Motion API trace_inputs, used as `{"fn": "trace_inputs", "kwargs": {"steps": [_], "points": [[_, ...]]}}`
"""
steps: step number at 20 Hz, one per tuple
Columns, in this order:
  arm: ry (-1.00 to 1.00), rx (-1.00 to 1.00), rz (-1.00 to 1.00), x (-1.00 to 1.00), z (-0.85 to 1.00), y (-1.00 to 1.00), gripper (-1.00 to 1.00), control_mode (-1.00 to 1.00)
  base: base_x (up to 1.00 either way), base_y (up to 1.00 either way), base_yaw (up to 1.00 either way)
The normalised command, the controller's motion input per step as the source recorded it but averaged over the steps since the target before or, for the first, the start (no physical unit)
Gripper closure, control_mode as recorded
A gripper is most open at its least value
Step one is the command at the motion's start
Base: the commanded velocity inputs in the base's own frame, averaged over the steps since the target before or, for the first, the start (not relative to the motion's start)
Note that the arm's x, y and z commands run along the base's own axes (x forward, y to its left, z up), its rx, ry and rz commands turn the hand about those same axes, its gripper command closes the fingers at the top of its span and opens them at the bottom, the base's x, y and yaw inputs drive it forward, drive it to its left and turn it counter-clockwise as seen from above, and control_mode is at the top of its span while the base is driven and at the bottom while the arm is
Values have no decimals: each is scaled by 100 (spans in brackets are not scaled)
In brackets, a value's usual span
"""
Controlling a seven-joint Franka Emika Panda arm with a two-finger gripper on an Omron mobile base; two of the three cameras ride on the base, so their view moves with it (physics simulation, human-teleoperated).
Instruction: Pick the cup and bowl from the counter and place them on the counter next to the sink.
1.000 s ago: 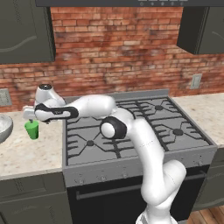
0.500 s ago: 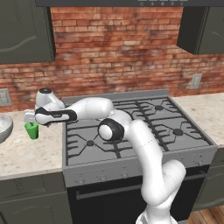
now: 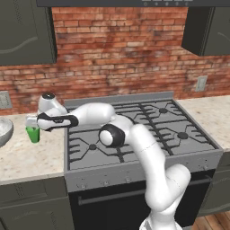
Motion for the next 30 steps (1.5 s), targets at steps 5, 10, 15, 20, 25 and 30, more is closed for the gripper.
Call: {"fn": "trace_inputs", "kwargs": {"steps": [5, 10, 15, 20, 25, 30], "points": [[2, 0, 0, 8, -8, 1, -100, -100, 0, 0, 0], [0, 0, 0, 0, 0, 0, 100, -100, 0, 0, 0], [0, 0, 0, 0, 0, 0, 100, -100, 0, 0, 0], [0, 0, 0, 0, 0, 0, 100, -100, 0, 0, 0], [0, 0, 0, 0, 0, 0, 100, -100, 0, 0, 0], [-4, 4, 0, -34, 5, -16, 100, -100, 0, 0, 0]]}}
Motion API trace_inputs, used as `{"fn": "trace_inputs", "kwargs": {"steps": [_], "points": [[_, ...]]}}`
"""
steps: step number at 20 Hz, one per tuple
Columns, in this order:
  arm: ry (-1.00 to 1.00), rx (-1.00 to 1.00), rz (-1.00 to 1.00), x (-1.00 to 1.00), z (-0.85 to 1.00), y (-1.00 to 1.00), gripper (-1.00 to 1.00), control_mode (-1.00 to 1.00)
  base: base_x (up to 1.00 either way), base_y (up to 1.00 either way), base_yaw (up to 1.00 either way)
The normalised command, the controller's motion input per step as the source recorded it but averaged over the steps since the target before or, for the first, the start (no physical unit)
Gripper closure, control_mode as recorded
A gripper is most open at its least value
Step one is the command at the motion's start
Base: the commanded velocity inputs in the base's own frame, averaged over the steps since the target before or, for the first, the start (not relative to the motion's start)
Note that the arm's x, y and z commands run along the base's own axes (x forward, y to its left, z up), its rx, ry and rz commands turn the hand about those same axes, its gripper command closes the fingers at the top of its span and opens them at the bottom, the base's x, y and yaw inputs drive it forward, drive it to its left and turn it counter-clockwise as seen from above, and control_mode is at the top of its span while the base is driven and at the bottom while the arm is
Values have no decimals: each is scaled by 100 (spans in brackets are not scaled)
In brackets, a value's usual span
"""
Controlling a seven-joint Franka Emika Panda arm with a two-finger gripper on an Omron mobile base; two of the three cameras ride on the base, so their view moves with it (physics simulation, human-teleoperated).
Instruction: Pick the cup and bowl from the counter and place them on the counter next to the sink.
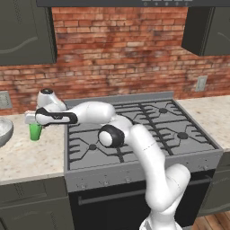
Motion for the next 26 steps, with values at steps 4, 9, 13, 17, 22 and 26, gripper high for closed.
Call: {"fn": "trace_inputs", "kwargs": {"steps": [4, 9, 13, 17, 22, 26], "points": [[-2, 4, 0, -61, 27, -54, 100, -100, 0, 0, 0], [0, 3, 0, -64, 21, -70, 100, -100, 0, 0, 0], [0, 0, 0, -53, 0, -74, 100, -100, 0, 0, 0], [0, 1, 0, -56, 0, -73, 100, -100, 0, 0, 0], [-3, 4, 0, -67, 29, -50, 100, -100, 0, 0, 0], [-10, 6, 2, -71, 68, -20, 100, -100, 0, 0, 0]]}}
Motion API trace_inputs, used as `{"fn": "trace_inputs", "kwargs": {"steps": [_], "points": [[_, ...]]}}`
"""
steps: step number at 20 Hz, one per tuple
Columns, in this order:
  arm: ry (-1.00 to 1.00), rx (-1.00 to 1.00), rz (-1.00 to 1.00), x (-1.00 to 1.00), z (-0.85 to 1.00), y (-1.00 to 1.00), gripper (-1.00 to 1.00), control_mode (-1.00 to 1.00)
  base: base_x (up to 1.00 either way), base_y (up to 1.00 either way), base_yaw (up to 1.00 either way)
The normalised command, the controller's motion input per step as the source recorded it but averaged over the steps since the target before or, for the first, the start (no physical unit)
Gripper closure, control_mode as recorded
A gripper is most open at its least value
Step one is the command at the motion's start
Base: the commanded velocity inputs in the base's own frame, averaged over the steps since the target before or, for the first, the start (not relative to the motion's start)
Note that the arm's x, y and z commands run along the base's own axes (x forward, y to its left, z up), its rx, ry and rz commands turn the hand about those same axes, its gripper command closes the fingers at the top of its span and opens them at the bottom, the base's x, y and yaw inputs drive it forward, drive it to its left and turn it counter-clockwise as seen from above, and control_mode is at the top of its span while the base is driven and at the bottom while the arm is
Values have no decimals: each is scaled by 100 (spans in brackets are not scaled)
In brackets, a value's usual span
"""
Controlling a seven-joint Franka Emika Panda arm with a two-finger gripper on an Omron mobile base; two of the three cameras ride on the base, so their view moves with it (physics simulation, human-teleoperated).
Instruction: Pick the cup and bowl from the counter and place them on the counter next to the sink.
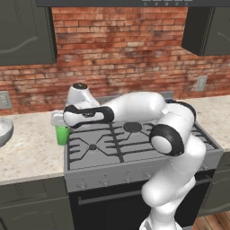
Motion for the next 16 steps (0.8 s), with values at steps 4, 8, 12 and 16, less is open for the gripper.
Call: {"fn": "trace_inputs", "kwargs": {"steps": [4, 8, 12, 16], "points": [[-14, 4, 3, -66, 77, -18, 100, -100, 0, 0, 0], [-14, 2, 2, -62, 68, -30, 100, -100, 0, 0, 0], [-6, 0, 0, -52, 45, -50, 100, -100, 0, 0, 0], [0, 0, 0, -34, 39, -71, 100, -100, 0, 0, 0]]}}
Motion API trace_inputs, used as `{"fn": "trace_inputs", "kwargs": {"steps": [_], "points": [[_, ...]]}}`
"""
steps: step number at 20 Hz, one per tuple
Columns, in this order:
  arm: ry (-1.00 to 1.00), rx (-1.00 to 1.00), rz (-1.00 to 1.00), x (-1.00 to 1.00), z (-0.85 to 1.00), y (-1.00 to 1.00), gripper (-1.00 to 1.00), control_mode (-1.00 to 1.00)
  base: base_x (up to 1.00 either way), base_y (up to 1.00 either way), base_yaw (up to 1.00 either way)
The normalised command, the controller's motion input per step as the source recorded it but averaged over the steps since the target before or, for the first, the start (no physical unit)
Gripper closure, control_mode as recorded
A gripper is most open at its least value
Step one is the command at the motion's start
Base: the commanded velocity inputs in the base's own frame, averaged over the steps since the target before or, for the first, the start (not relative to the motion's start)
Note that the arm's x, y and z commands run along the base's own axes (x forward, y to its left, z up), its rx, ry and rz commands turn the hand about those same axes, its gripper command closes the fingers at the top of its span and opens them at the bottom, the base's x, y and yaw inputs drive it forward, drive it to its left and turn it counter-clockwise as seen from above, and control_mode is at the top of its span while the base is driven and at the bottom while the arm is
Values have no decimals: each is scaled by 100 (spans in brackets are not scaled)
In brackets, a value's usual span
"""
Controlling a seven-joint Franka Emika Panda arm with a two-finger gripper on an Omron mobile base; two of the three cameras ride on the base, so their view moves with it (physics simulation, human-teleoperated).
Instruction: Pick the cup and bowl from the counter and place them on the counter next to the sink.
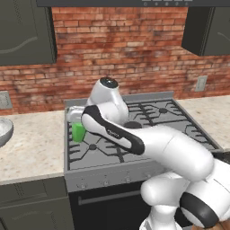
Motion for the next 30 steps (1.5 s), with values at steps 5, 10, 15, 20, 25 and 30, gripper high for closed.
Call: {"fn": "trace_inputs", "kwargs": {"steps": [5, 10, 15, 20, 25, 30], "points": [[0, 0, 0, -11, 49, -83, 100, -100, 0, 0, 0], [0, -1, 0, -13, 37, -99, 100, -100, 0, 0, 0], [0, -9, 0, -18, 23, -78, 100, -100, 0, 0, 0], [0, -12, 0, -27, 14, -75, 100, -100, 0, 0, 0], [0, -11, 0, -32, 0, -65, 100, -100, 0, 0, 0], [0, -6, 0, -17, -9, -41, 100, -100, 0, 0, 0]]}}
